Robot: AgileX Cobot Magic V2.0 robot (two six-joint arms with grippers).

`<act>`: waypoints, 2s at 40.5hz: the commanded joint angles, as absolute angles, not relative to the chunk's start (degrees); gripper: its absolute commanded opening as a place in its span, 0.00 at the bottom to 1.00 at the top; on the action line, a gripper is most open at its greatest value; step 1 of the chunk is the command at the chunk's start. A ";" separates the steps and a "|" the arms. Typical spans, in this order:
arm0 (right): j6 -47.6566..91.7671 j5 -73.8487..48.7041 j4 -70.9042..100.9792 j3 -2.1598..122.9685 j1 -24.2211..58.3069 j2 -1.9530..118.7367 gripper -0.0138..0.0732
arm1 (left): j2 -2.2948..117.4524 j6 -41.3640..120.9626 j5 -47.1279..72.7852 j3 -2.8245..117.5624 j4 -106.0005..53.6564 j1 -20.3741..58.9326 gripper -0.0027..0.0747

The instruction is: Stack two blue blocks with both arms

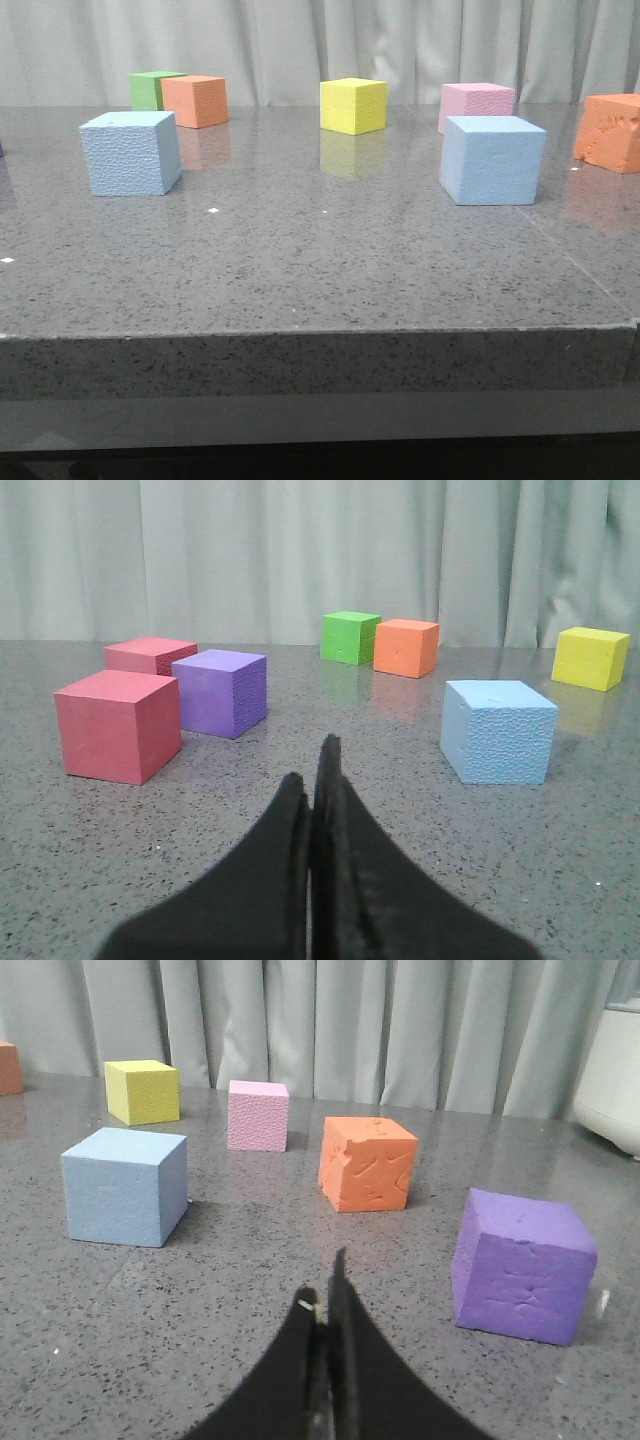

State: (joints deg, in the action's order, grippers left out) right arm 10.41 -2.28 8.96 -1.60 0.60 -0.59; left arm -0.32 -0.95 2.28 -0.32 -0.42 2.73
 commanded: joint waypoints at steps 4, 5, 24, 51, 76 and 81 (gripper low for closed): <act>10.53 2.62 9.29 -1.20 0.68 -1.65 0.08 | -1.32 -1.09 -2.69 -0.46 -0.95 2.62 0.01; 10.53 2.62 9.29 -1.20 0.68 -1.65 0.08 | -1.32 -1.09 -2.69 -0.46 -0.95 2.62 0.01; 10.53 2.62 9.29 -1.20 0.68 -1.65 0.08 | -1.32 -1.09 -2.69 -0.46 -0.95 2.62 0.01; 10.53 -3.83 12.19 6.09 0.67 -1.65 0.08 | -1.32 -1.43 -6.05 3.36 -2.56 2.62 0.01; 10.53 -26.82 12.29 35.91 0.67 19.45 0.08 | 16.87 -1.43 27.61 40.95 -3.83 2.62 0.01; 10.53 -27.02 12.29 36.10 0.67 23.39 0.08 | 19.21 -1.43 27.26 41.03 -3.83 2.62 0.01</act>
